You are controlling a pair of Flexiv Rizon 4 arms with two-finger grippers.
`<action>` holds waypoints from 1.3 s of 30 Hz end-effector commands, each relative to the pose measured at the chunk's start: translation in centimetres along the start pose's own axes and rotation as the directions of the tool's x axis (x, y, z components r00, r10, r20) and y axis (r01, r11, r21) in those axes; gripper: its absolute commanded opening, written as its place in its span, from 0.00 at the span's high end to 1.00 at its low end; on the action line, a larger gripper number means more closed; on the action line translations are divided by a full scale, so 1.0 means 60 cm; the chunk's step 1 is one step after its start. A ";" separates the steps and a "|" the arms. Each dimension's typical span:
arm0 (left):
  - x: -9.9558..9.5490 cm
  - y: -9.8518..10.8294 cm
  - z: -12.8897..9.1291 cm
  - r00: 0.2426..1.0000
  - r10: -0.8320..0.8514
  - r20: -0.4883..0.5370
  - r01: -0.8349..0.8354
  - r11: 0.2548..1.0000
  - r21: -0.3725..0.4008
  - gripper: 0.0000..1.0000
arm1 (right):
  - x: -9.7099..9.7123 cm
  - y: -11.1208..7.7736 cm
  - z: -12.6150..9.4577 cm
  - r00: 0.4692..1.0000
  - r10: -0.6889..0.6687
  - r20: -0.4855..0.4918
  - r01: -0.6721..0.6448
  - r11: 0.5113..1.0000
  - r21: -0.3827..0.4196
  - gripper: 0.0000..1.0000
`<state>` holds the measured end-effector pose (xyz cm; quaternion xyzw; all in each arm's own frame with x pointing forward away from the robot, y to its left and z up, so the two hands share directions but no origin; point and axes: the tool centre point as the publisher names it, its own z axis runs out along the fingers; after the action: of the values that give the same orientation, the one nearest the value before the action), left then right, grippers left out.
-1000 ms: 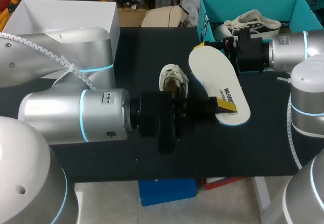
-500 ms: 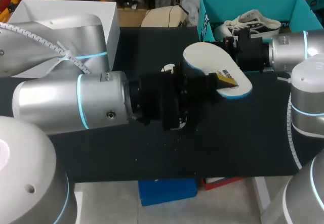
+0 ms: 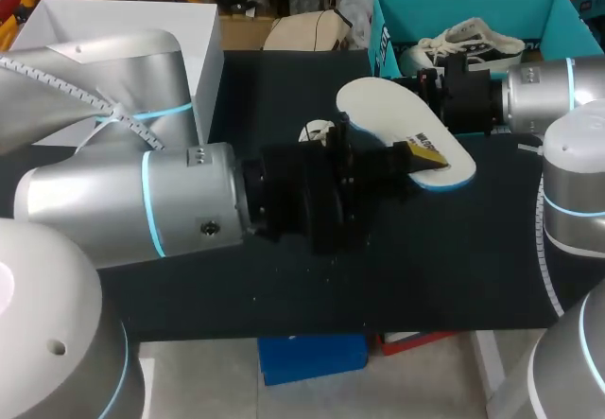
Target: Take the shoe out of the shoebox, open the shoe tongue, remove and reinsert the insole, then place the shoe into the shoebox
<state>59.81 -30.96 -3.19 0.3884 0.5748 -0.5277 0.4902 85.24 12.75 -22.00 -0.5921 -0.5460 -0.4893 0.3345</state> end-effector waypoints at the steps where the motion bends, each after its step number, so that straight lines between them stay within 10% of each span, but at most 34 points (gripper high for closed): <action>1: -0.009 0.003 0.002 0.994 -0.108 -0.007 0.108 0.994 0.032 1.00 | -0.001 -0.001 0.002 1.000 0.000 -0.002 0.000 1.000 -0.004 0.00; 15: -0.019 0.013 0.015 0.867 -0.469 -0.169 0.466 0.883 -0.060 1.00 | -0.001 -0.001 0.002 1.000 0.000 -0.002 0.000 1.000 -0.004 0.00; 37: -0.030 0.004 0.006 0.880 -0.476 -0.008 0.475 0.879 -0.024 1.00 | -0.001 -0.001 0.002 1.000 0.000 -0.002 0.000 1.000 -0.004 0.00; 39: -0.031 0.006 0.010 0.889 -0.458 -0.017 0.452 0.883 -0.126 1.00 | -0.001 -0.001 0.002 1.000 0.000 -0.002 0.000 1.000 -0.004 0.00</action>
<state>61.18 -31.06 -1.27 0.2490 0.6794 -0.6072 0.3283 85.24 12.75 -22.00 -0.5921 -0.5460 -0.4893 0.3345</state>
